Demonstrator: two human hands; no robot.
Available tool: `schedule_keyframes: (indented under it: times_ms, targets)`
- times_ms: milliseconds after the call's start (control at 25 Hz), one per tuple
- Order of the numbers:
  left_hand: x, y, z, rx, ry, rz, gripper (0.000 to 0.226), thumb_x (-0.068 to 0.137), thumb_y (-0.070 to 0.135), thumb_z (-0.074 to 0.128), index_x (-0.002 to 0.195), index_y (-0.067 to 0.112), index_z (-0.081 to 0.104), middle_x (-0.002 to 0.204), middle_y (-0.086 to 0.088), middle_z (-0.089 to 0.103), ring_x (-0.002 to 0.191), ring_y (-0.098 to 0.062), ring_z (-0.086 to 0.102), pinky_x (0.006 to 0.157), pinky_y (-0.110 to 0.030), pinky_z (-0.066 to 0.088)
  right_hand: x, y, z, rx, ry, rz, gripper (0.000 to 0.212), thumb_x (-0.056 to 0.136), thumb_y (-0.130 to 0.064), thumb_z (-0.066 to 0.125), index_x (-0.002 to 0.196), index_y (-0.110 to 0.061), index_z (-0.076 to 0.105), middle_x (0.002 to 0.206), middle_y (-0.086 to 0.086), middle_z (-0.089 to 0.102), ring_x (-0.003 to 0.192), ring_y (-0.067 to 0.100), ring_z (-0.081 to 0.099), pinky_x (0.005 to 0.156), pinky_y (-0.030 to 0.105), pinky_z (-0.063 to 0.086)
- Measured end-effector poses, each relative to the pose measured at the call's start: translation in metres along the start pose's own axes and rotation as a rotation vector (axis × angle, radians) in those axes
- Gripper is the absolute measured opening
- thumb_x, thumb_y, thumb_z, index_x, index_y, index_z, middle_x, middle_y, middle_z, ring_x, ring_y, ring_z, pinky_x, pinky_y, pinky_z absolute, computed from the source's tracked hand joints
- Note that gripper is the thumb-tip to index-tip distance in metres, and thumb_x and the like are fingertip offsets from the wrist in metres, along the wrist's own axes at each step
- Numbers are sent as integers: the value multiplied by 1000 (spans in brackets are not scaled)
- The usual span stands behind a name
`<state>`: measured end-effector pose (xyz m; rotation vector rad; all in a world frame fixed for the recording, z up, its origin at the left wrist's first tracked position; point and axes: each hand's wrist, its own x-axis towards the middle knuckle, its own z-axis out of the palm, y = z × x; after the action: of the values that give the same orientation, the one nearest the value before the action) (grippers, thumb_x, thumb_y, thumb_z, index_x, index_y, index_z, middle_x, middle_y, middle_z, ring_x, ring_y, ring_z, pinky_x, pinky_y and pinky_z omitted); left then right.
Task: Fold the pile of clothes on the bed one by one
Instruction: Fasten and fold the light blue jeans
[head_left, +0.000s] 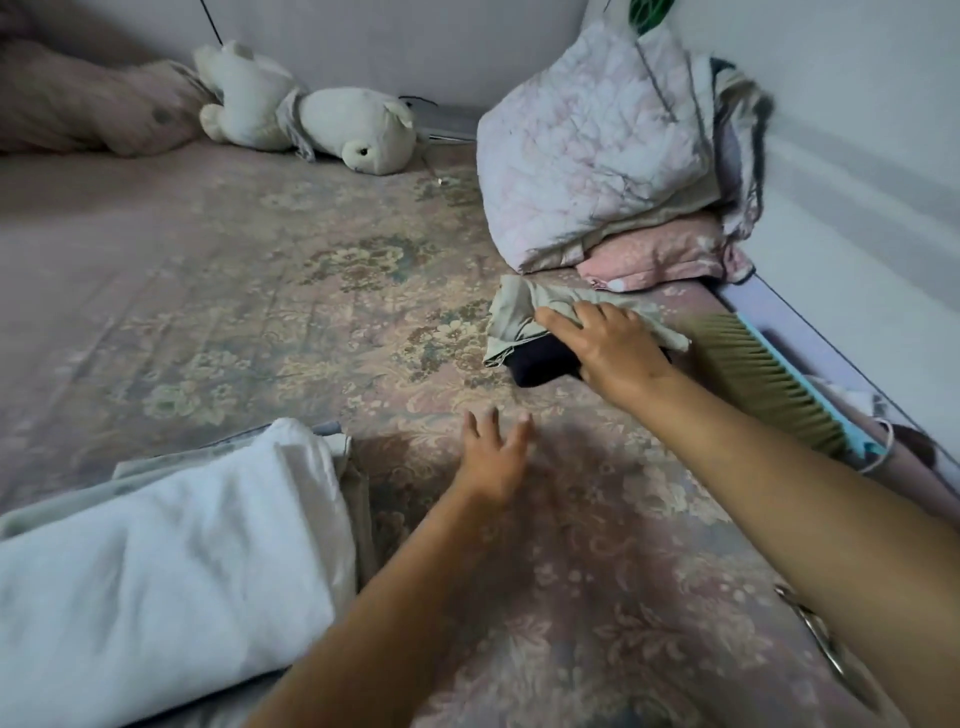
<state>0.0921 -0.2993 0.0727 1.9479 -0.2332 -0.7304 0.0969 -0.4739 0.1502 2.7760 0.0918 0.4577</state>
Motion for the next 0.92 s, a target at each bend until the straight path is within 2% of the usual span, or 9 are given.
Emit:
schedule_keyframes:
  times_ms: [80,160,280,440,560,640,720,840,920]
  targets:
    - [-37,45,-42,-735,-17,-85,99,78,84,29,152,22,7,154,-13,17,141,-36,24,108,-57,28,-2,-18,-32,5,186,-38,78,58,5,74,125,-22,44,92,18,61,76,38,62,60,43,51]
    - [-86,78,-94,-1059,-80,-63,91,83,78,30,147,14,23,139,-22,40,128,-40,42,98,-59,39,2,-50,-75,0,406,-95,66,68,2,67,125,-22,43,93,16,62,76,36,62,60,40,51]
    - [-147,88,-171,-1067,-106,121,73,86,67,39,129,10,52,118,-15,61,113,-32,58,89,-46,50,8,-127,-144,-82,741,-147,42,84,0,50,120,-22,53,95,14,65,78,32,64,64,37,51]
    - [-213,35,-256,-945,94,234,30,90,42,52,98,15,62,79,-2,73,72,-15,70,69,-27,57,-6,-252,-180,-36,998,-200,16,97,-16,52,109,-23,60,99,20,68,88,35,67,78,44,53]
    - [-233,-43,-277,-745,264,164,32,83,29,67,108,11,59,101,-10,69,82,-15,69,74,-30,57,-36,-328,-146,71,835,-226,21,97,-19,51,117,-22,52,108,23,66,98,39,64,86,50,50]
    - [-234,-88,-261,-520,515,4,20,86,21,67,101,17,55,103,-10,65,73,-9,63,63,-24,51,-66,-361,-114,67,556,-332,33,96,-17,40,128,-22,43,118,27,61,108,42,60,91,54,48]
    - [-231,-110,-245,-381,686,-12,21,86,20,67,99,18,51,102,-10,63,73,-6,58,65,-23,49,-86,-369,-99,78,281,-418,49,89,-30,34,137,-20,34,128,30,53,119,44,52,99,57,40]
    - [-227,-113,-245,-230,781,73,57,85,26,66,132,13,38,119,-13,57,108,-24,58,94,-40,47,-78,-352,-124,455,242,-354,48,85,-46,37,118,-18,58,111,20,65,101,36,64,87,48,47]
    - [-227,-108,-247,-89,809,72,73,88,48,50,147,14,24,144,-15,39,134,-29,36,111,-45,29,-59,-337,-147,692,257,-137,40,90,-42,42,104,-11,62,96,13,66,84,34,66,70,41,50]
